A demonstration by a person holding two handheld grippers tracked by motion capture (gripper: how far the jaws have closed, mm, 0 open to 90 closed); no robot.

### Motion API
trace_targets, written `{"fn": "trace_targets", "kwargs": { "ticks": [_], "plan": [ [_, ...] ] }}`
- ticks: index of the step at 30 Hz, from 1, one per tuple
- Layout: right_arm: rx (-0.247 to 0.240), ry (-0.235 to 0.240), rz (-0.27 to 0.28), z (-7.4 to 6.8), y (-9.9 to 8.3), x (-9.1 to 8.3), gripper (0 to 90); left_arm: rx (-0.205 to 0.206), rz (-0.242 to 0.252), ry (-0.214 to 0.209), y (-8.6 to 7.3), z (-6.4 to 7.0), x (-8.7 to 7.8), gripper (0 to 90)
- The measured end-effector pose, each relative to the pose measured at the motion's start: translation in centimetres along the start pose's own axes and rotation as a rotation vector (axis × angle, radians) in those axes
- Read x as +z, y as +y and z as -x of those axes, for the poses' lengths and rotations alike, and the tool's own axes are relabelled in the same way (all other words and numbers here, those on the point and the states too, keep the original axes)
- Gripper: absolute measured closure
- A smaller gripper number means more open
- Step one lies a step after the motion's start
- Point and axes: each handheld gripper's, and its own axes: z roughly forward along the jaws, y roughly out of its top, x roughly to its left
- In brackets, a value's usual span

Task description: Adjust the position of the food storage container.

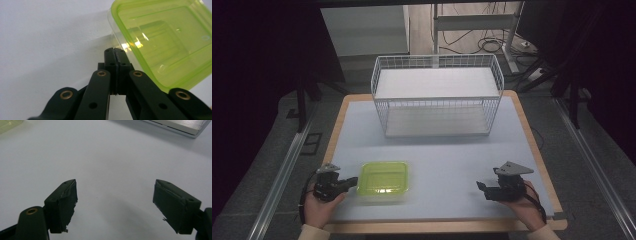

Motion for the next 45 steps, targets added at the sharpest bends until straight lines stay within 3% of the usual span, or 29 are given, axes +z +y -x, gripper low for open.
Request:
{"fn": "trace_targets", "kwargs": {
  "ticks": [34,45],
  "plan": [
    [-0.003,-0.007,0.001,0.0,0.0,0.0,19.7,0.043,-0.085,-0.019,1.5,1.7,3.2,90.0],
    [0.000,-0.015,0.004,0.1,0.1,-0.2,19.7,0.047,-0.103,-0.058,2.0,2.6,4.1,89.9]
  ]
}}
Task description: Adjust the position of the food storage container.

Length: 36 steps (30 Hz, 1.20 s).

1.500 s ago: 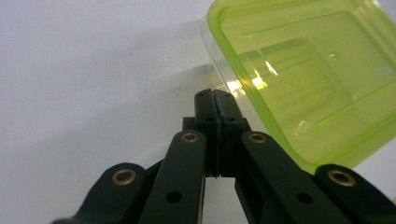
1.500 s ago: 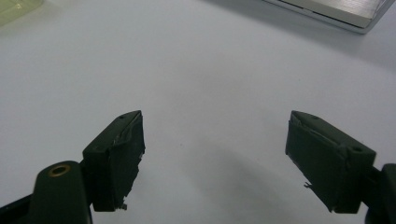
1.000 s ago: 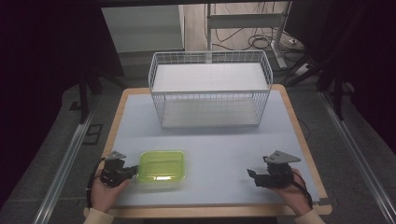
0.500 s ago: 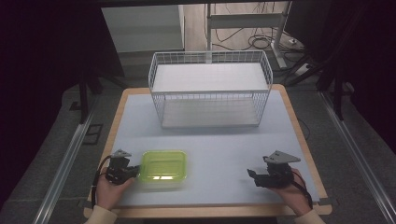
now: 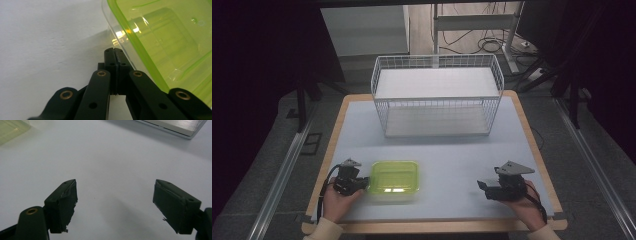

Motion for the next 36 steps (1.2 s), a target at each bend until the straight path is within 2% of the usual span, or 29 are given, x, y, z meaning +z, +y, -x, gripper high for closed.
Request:
{"fn": "trace_targets", "kwargs": {
  "ticks": [17,36],
  "plan": [
    [0.002,0.000,0.000,0.0,0.0,0.0,19.7,0.011,-0.018,-0.037,0.8,1.3,1.3,89.9],
    [0.001,-0.006,0.001,0.1,0.1,-0.2,19.7,-0.005,-0.019,-0.065,1.5,2.7,2.3,89.9]
  ]
}}
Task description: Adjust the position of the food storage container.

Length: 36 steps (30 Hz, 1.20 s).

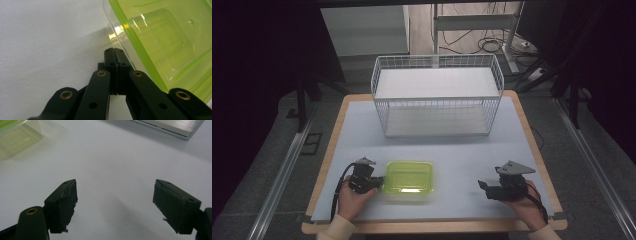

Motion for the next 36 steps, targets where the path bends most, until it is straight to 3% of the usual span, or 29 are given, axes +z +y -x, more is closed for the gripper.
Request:
{"fn": "trace_targets", "kwargs": {
  "ticks": [21,36],
  "plan": [
    [-0.008,-0.001,-0.001,0.0,0.0,0.0,19.7,0.000,-0.006,-0.026,0.3,1.4,0.9,89.9],
    [-0.010,0.002,0.001,-0.1,0.1,-0.1,19.7,0.031,-0.015,-0.042,1.5,4.6,3.1,89.9]
  ]
}}
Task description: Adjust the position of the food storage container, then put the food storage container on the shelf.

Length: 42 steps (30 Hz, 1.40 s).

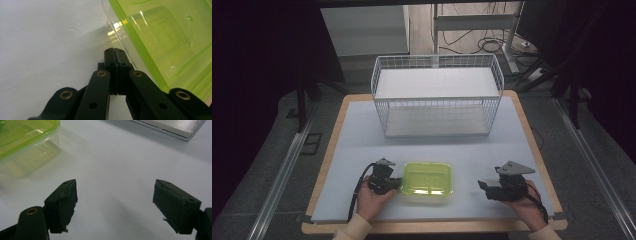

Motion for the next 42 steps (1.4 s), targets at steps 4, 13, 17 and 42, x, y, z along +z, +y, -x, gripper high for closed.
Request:
{"fn": "trace_targets", "kwargs": {
  "ticks": [4,13,17,42],
  "plan": [
    [0.001,0.002,0.001,0.1,0.0,0.0,19.7,0.002,0.002,-0.008,0.2,0.8,0.6,89.9],
    [0.014,0.000,0.018,0.3,-0.1,0.0,19.8,0.004,0.004,-0.030,0.1,0.7,0.4,89.9],
    [0.047,0.018,0.049,0.3,0.2,-0.4,19.7,-0.009,0.049,-0.037,-0.5,-0.8,-1.1,89.7],
    [0.287,0.239,0.075,-0.7,0.8,-1.0,22.2,-0.099,0.161,-0.260,-1.5,-1.3,-4.4,35.4]
  ]
}}
